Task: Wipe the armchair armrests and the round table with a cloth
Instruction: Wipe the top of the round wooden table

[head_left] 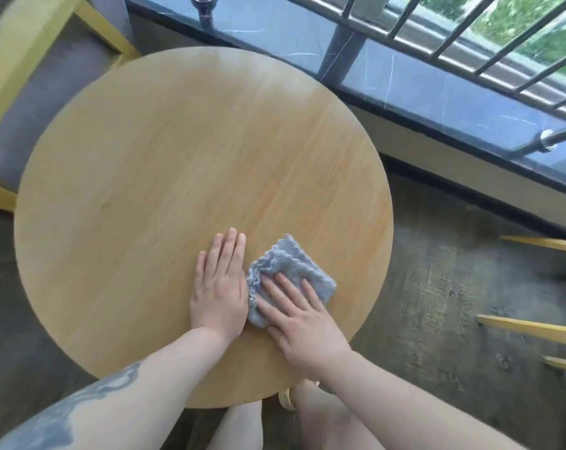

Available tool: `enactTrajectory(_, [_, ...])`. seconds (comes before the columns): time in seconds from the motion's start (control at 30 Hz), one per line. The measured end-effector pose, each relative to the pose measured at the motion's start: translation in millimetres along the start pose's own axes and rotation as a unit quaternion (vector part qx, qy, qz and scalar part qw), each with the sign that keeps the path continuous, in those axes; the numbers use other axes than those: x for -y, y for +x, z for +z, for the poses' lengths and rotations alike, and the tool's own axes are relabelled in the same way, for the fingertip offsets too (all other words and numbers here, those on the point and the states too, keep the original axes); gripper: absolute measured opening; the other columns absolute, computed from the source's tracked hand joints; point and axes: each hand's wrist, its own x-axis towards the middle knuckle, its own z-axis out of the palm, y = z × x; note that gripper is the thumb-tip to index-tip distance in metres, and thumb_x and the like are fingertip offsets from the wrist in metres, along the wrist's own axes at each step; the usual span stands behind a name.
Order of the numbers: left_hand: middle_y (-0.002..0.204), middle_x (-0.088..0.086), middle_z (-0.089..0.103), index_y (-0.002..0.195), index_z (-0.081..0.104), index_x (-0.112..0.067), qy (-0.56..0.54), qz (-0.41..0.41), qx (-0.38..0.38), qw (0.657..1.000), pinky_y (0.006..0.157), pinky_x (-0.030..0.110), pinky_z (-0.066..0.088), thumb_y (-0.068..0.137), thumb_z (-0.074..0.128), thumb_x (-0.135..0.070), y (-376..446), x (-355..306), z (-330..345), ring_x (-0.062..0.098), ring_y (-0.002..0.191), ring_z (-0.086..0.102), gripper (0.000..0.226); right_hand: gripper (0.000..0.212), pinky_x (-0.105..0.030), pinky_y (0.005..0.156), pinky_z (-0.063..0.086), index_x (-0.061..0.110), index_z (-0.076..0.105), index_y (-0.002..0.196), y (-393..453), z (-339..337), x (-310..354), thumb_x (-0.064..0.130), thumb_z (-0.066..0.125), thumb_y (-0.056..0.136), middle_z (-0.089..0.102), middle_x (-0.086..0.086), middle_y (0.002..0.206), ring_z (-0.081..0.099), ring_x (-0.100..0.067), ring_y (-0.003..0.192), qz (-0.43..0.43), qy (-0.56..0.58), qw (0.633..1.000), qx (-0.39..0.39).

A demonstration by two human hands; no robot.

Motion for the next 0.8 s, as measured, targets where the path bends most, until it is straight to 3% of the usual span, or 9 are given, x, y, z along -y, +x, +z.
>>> enactTrajectory(0.07, [0.159, -0.007, 0.013, 0.152, 0.018, -0.021, -0.006, -0.004, -0.001, 1.0, 0.118, 0.033, 0.001, 0.09, 0.021, -0.025, -0.7, -0.1, 1.2, 0.012, 0.147, 0.006, 0.062, 0.052, -0.037, 0.116, -0.01, 0.044, 0.006, 0.15, 21.3, -21.2, -34.5, 0.046, 0.023, 0.1, -0.001, 0.017, 0.159, -0.012, -0.009, 0.146, -0.076, -0.013, 0.997, 0.029])
enactTrajectory(0.2, [0.159, -0.009, 0.003, 0.153, 0.006, -0.024, 0.011, -0.007, -0.001, 1.0, 0.118, 0.032, -0.006, 0.096, 0.016, -0.029, -3.8, 0.4, 3.2, 0.009, 0.147, -0.004, 0.057, 0.052, -0.042, 0.118, -0.005, 0.046, -0.01, 0.147, 21.6, -30.3, -76.0, 0.05, 0.007, 0.098, -0.018, 0.021, 0.155, -0.023, -0.002, 0.142, 0.266, 0.098, 0.957, -0.066])
enactTrajectory(0.27, [0.16, -0.008, 0.002, 0.153, 0.005, -0.023, 0.02, -0.011, -0.003, 1.0, 0.118, 0.033, -0.005, 0.097, 0.017, -0.03, -3.3, -0.7, 6.1, 0.011, 0.147, -0.003, 0.057, 0.057, -0.045, 0.118, -0.002, 0.04, -0.011, 0.149, 12.8, -12.9, -50.0, 0.047, 0.011, 0.098, -0.016, 0.013, 0.158, -0.02, -0.008, 0.144, 0.309, 0.073, 0.944, -0.088])
enactTrajectory(0.43, [0.159, -0.003, 0.016, 0.151, 0.02, -0.018, 0.03, -0.009, 0.0, 1.0, 0.118, 0.04, 0.008, 0.091, 0.028, -0.028, -2.4, -1.0, 6.9, 0.016, 0.146, 0.011, 0.062, 0.055, -0.042, 0.117, 0.003, 0.037, 0.014, 0.152, 41.6, -26.6, -56.3, 0.043, 0.03, 0.1, 0.011, 0.009, 0.16, 0.001, -0.013, 0.148, -0.104, -0.02, 0.994, -0.015])
enactTrajectory(0.5, [0.158, -0.004, 0.017, 0.151, 0.021, -0.019, 0.021, -0.017, 0.002, 1.0, 0.118, 0.039, 0.007, 0.091, 0.027, -0.029, -1.5, -3.5, 5.4, 0.015, 0.146, 0.012, 0.061, 0.054, -0.04, 0.118, -0.003, 0.04, 0.01, 0.152, 71.9, -47.8, -98.8, 0.045, 0.024, 0.1, 0.005, 0.013, 0.16, -0.004, -0.01, 0.147, -0.142, -0.057, 0.988, -0.008])
enactTrajectory(0.57, [0.158, -0.005, 0.015, 0.151, 0.019, -0.02, 0.011, -0.041, 0.0, 0.999, 0.118, 0.038, 0.004, 0.093, 0.025, -0.03, -0.4, -10.0, 4.4, 0.014, 0.146, 0.01, 0.06, 0.054, -0.044, 0.118, -0.002, 0.041, 0.002, 0.152, 84.0, -58.4, -131.6, 0.045, 0.018, 0.1, -0.003, 0.013, 0.161, -0.012, -0.008, 0.146, 0.072, 0.009, 0.996, -0.058])
enactTrajectory(0.67, [0.159, -0.004, 0.01, 0.152, 0.015, -0.019, -0.007, -0.1, -0.019, 0.995, 0.118, 0.034, -0.003, 0.094, 0.023, -0.032, 9.5, -32.2, 8.0, 0.016, 0.147, 0.006, 0.059, 0.056, -0.046, 0.118, -0.002, 0.035, -0.005, 0.153, 63.5, -44.2, -116.5, 0.042, 0.016, 0.101, -0.009, 0.007, 0.161, -0.014, -0.012, 0.147, 0.34, 0.076, 0.928, -0.133])
enactTrajectory(0.73, [0.159, -0.001, 0.014, 0.152, 0.019, -0.018, -0.026, -0.132, -0.036, 0.99, 0.117, 0.032, -0.003, 0.091, 0.026, -0.028, 22.0, -52.0, 12.1, 0.017, 0.146, 0.007, 0.062, 0.059, -0.045, 0.118, -0.001, 0.032, 0.006, 0.154, 41.7, -30.5, -86.7, 0.041, 0.026, 0.099, 0.001, 0.005, 0.161, -0.006, -0.016, 0.148, 0.223, 0.052, 0.966, -0.12])
enactTrajectory(0.8, [0.158, 0.002, 0.019, 0.151, 0.024, -0.016, -0.03, -0.134, -0.039, 0.99, 0.117, 0.034, 0.0, 0.084, 0.028, -0.023, 34.6, -70.3, 16.0, 0.019, 0.146, 0.01, 0.067, 0.057, -0.043, 0.118, 0.005, 0.032, 0.02, 0.152, 35.0, -28.9, -92.6, 0.04, 0.036, 0.098, 0.015, 0.006, 0.159, 0.007, -0.016, 0.148, -0.017, -0.007, 0.998, -0.062])
